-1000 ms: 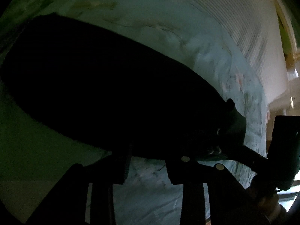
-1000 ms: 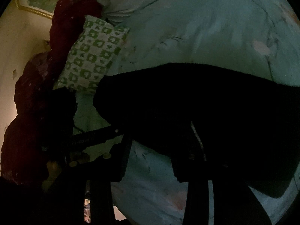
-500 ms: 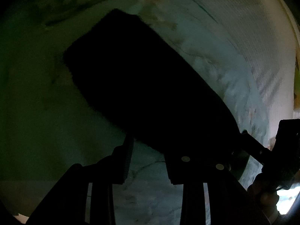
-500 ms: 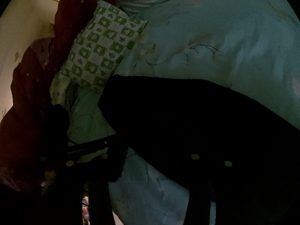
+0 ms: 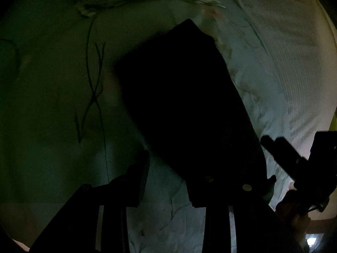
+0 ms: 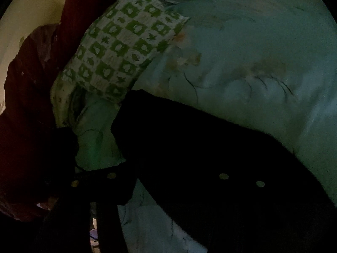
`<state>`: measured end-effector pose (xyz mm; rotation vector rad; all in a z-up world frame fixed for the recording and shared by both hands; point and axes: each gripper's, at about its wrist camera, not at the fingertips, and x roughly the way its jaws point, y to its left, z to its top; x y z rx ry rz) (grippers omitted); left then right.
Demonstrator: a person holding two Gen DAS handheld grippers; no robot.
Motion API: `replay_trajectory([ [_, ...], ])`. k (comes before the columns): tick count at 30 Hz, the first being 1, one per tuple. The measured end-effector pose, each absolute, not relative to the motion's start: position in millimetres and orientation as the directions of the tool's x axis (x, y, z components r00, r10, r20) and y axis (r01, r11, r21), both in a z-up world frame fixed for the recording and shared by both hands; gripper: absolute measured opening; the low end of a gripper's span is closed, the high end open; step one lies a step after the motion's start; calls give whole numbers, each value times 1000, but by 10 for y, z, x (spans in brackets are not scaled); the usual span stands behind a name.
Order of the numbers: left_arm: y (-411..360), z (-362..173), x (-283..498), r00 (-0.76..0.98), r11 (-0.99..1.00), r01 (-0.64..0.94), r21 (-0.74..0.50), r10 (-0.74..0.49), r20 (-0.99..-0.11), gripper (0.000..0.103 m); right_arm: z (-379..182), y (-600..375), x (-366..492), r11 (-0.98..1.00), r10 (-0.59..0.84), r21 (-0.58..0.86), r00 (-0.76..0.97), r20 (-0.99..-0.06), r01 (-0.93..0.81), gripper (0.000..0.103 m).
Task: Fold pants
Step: 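Lower the folded pants onto the sheet toward the checked cushion with both tools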
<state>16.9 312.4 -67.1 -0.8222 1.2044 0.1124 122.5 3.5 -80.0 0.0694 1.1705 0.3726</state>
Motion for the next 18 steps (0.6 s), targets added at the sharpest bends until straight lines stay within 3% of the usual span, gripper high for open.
replay_trajectory([
  [18,3148,-861,330,424,641,-535,-550,-360,-831,32,-1372,834,2101,832,194,46,212,-958,-553,58],
])
